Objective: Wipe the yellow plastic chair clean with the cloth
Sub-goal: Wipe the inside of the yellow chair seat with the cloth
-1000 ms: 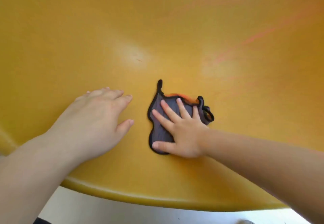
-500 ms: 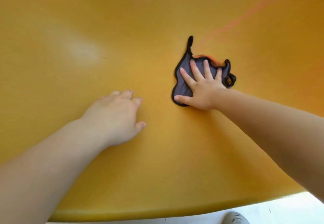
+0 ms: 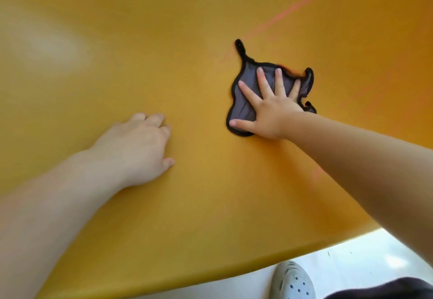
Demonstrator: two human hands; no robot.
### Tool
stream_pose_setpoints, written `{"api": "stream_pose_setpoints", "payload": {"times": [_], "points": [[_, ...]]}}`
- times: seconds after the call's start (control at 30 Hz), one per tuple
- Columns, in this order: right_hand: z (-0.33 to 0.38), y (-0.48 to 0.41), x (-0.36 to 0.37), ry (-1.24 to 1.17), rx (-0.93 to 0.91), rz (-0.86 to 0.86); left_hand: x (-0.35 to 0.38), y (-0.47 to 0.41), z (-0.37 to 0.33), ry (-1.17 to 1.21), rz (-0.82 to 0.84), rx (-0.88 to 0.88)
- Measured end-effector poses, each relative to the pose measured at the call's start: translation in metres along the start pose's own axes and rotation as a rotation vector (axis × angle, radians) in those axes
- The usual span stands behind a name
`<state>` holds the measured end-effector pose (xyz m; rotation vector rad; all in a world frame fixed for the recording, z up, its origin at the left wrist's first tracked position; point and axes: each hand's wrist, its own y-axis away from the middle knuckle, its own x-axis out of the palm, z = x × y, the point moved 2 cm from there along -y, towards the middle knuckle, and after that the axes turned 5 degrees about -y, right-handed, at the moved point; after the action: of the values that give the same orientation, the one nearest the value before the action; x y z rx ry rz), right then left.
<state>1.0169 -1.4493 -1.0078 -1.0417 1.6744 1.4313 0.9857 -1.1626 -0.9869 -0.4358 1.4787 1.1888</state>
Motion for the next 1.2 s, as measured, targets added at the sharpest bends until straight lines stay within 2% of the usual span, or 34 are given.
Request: {"api": "stream_pose_setpoints", "payload": {"times": [0.1,0.23,0.3,0.37,0.47,0.53,0.63,0.77,0.83,0.9,1.0,1.03,1.1,1.2], "points": [[0.035,0.020,0.012,-0.037,-0.065,0.022,-0.002,0.001,0.002,-0.016,-0.006,0.004],[0.094,0.117,0.039,-0.037,-0.421,0.183,-0.003,0.003,0.006,0.008,0.031,0.005],[0.088,0.135,0.046,-0.007,-0.502,0.221,-0.005,0.003,0.007,0.014,0.057,0.005],[0.053,0.107,0.040,0.035,-0.389,0.133,-0.008,0.004,0.010,0.011,0.076,0.006],[-0.008,0.051,0.007,0.063,0.029,0.030,-0.010,0.009,0.016,-0.022,0.118,-0.025],[-0.017,0.034,-0.003,0.026,0.176,0.017,-0.011,0.016,0.023,-0.063,0.156,-0.042],[0.031,0.041,0.010,-0.126,0.203,0.037,-0.013,0.028,0.028,-0.111,0.194,-0.065],[0.125,0.114,0.038,-0.162,-0.138,0.190,-0.017,0.033,0.024,-0.096,0.148,-0.036],[0.127,0.139,0.042,-0.116,-0.220,0.244,-0.020,0.035,0.020,-0.039,0.129,0.009],[0.085,0.136,0.038,-0.057,-0.077,0.218,-0.023,0.038,0.016,0.019,0.120,0.069],[0.000,0.128,0.018,0.003,0.386,0.177,-0.023,0.044,0.015,0.073,0.178,0.134],[-0.017,0.126,0.014,0.010,0.491,0.161,-0.020,0.047,0.016,0.073,0.197,0.139],[-0.024,0.119,0.020,-0.059,0.564,0.138,-0.016,0.048,0.016,0.036,0.209,0.148],[0.022,0.103,0.039,-0.221,0.436,0.066,-0.007,0.047,0.009,-0.041,0.189,0.142]]}}
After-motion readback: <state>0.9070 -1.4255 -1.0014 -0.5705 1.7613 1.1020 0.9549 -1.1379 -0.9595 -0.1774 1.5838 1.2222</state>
